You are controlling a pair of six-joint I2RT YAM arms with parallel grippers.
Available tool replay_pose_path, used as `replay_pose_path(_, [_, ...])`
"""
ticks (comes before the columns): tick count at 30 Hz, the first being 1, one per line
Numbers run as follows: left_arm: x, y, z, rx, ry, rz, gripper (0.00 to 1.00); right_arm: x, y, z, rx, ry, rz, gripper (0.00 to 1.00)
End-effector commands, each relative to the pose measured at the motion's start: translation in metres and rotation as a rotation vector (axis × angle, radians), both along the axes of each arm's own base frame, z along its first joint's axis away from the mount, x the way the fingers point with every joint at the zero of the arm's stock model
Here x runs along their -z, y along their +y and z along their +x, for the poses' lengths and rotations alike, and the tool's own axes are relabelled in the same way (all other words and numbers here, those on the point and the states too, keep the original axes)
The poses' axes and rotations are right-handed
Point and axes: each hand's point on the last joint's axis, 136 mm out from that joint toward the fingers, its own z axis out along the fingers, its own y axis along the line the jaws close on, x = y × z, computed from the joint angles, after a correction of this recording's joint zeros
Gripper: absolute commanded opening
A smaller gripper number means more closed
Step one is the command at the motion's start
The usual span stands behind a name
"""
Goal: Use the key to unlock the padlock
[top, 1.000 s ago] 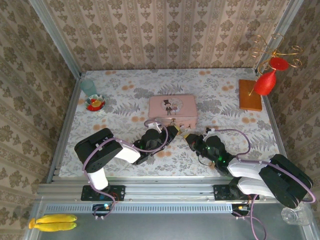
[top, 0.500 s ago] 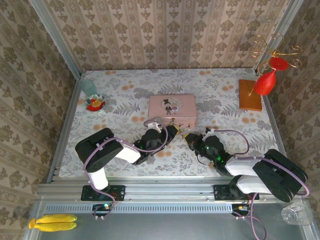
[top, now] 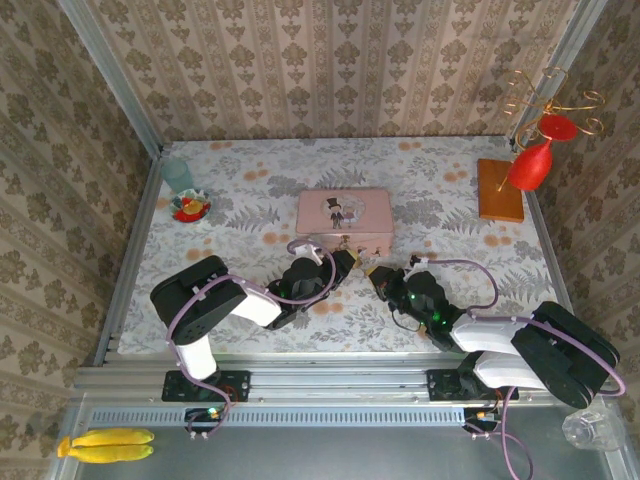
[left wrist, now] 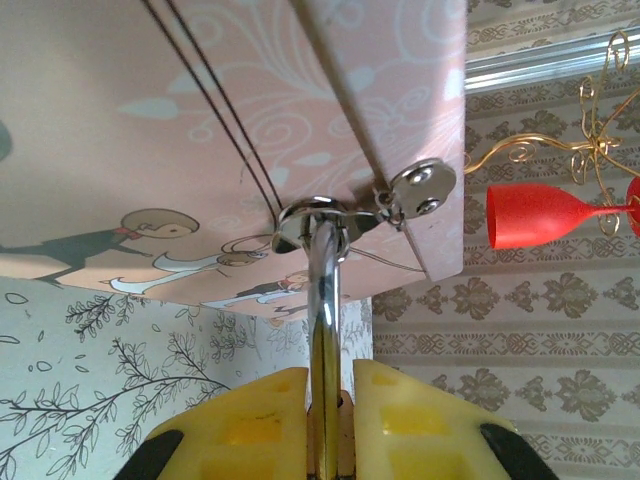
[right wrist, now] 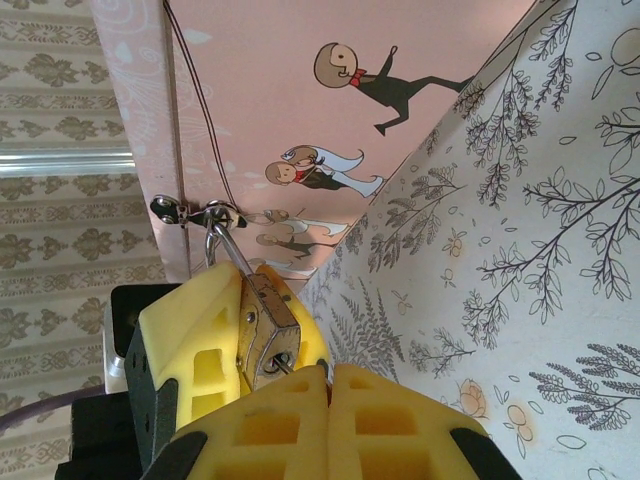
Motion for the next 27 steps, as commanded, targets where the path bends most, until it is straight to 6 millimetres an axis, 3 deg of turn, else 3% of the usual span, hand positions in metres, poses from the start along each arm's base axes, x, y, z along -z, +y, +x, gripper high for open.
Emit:
replay_pose_path(1, [-0.055,-0.023,-0.011,0.092,-0.112,-0.158,0.0,-0.026,0.016,0.005,-0.028,-0.069,0.016,0.0])
replay_pose_path(16, [-0.049,-0.024,-0.012,0.093,-0.086,-0.149,0.0,-0.031,0.01,0.005,-0.018,-0.097,-0.108,0.0])
replay_pose_path(27, [-0.051,-0.029,-0.014,0.114,-0.087,-0.143,0.0,-0.032,0.018,0.006,-0.038,-0.124,-0.15,0.0])
